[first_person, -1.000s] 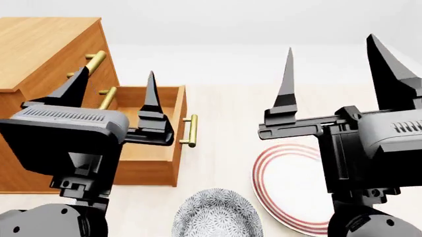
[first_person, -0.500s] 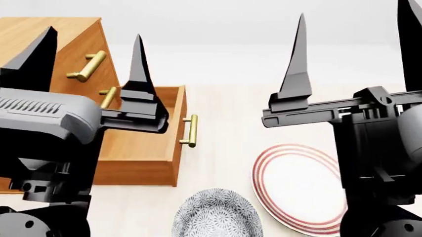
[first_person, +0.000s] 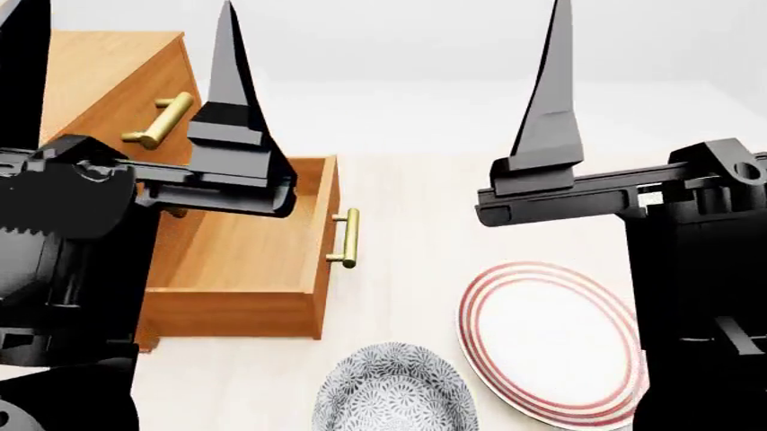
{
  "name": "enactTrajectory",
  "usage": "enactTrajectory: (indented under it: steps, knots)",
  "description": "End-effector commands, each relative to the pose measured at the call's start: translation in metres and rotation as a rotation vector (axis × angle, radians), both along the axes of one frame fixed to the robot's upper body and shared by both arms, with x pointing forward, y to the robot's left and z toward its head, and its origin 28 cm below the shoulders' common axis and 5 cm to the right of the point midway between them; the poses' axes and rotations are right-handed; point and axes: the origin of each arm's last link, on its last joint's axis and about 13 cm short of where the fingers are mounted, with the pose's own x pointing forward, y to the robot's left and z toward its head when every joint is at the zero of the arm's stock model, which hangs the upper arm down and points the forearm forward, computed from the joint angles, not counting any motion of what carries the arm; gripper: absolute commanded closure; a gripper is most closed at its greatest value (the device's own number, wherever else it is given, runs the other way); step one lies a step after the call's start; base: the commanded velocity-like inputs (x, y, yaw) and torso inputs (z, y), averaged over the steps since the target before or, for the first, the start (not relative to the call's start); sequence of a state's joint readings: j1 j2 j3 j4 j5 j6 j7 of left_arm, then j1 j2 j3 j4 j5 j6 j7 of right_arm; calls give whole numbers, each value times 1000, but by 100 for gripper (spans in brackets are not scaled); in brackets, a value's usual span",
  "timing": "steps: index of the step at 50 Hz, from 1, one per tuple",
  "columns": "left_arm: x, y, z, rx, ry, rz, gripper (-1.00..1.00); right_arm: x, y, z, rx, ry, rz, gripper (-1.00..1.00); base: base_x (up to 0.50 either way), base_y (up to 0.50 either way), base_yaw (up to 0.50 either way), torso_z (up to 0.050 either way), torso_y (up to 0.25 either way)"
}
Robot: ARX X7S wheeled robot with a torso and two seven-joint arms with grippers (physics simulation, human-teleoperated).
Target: Open the bottom drawer of the cabinet.
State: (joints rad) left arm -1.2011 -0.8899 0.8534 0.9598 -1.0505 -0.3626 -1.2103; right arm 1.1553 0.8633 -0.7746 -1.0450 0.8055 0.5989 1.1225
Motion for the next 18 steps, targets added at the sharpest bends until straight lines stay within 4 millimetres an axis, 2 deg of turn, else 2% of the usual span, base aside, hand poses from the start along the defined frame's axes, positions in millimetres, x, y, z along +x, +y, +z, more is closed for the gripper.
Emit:
enactTrajectory:
  steps: [1,18]
  knots:
    - [-6,0,7,4,-31,0,-100,-10,1,10,-8,-40,-10,-100,0,0,0,0,0]
    - [-6,-1,5,4,-31,-9,-100,-14,1,13,-3,-56,-5,-100,0,0,0,0,0]
